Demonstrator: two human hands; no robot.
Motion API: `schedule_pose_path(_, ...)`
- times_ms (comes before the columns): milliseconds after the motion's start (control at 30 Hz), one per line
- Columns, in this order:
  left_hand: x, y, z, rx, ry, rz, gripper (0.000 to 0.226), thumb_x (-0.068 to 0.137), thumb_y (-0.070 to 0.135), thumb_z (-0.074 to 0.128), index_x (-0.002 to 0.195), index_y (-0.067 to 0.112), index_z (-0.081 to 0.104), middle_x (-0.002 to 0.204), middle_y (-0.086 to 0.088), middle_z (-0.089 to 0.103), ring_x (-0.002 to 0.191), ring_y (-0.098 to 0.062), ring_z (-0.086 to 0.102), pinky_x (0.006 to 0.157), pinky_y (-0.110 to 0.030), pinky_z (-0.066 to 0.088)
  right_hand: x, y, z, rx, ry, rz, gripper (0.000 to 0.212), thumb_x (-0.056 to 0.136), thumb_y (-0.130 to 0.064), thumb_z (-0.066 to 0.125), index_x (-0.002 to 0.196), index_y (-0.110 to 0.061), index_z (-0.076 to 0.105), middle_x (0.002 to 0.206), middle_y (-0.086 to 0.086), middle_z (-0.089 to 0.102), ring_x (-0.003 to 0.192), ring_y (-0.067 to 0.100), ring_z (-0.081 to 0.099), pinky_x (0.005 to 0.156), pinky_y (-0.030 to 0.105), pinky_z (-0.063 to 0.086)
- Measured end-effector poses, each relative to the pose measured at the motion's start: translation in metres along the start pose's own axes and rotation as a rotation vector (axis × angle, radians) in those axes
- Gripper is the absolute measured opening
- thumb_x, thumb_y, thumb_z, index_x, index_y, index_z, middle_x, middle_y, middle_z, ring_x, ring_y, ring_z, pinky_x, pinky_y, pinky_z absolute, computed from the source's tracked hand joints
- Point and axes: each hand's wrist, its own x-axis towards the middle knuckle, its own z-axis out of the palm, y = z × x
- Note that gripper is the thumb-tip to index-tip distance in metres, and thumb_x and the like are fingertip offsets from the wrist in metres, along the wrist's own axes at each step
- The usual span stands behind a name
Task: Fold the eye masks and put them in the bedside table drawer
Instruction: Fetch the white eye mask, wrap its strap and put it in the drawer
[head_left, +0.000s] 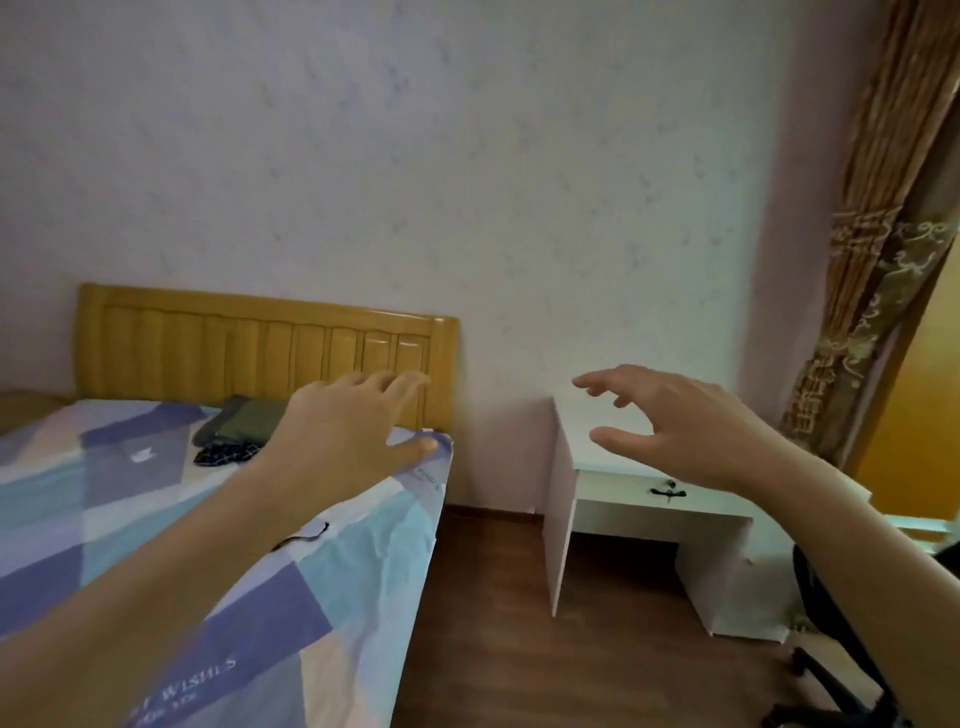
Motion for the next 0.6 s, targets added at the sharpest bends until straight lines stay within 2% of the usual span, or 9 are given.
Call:
schedule_pose_path(100,0.04,-0.014,0.03,-0.044,0.015,0.001,0.07,0.086,0.069,0.033,0.145,0.036,0.019,0.141,0.014,0.046,0.118,-0.011,0.05,0.087,-0.027,0.043,0.048,0.011,0.019,-0.026,-0.003,-0.036,0.048,0.088,-0.049,0.05,0.134,-0.047,0.034,0.131,-0.025,0.048,0.114,0.0,0.05,0.081,0.023,0.037)
schedule_pose_path(200,0.083,-0.025,0.065,-0.05,0.004,0.016,0.071,0.086,0.069,0.033,0.146,0.035,0.019,0.14,0.012,0.047,0.12,-0.011,0.048,0.092,-0.028,0.042,0.093,0.021,0.041,-0.024,-0.002,-0.072,0.048,0.089,-0.048,0.049,0.134,-0.045,0.035,0.133,-0.024,0.047,0.118,0.001,0.048,0.085,0.023,0.037)
schedule_pose_path(300,0.119,-0.035,0.103,-0.049,-0.012,0.031,0.069,0.087,0.068,0.034,0.146,0.034,0.021,0.14,0.01,0.047,0.123,-0.013,0.047,0.094,-0.03,0.04,0.142,0.034,0.068,-0.006,-0.012,-0.106,0.047,0.089,-0.047,0.048,0.135,-0.044,0.036,0.135,-0.022,0.047,0.121,0.003,0.048,0.093,0.028,0.041)
schedule_pose_path(433,0.16,-0.059,0.157,-0.036,-0.035,0.013,0.065,0.088,0.067,0.036,0.143,0.034,0.025,0.137,0.011,0.05,0.119,-0.013,0.049,0.089,-0.029,0.041,0.218,0.05,0.112,0.047,-0.029,-0.18,0.049,0.089,-0.043,0.051,0.136,-0.042,0.036,0.135,-0.018,0.049,0.121,0.006,0.049,0.092,0.031,0.043)
schedule_pose_path(600,0.204,-0.105,0.243,0.019,-0.085,-0.165,0.066,0.087,0.065,0.04,0.143,0.03,0.032,0.136,0.009,0.053,0.119,-0.017,0.052,0.084,-0.033,0.044,0.34,0.068,0.196,0.089,-0.081,-0.346,0.048,0.09,-0.043,0.05,0.136,-0.04,0.038,0.136,-0.017,0.049,0.12,0.008,0.049,0.091,0.032,0.044)
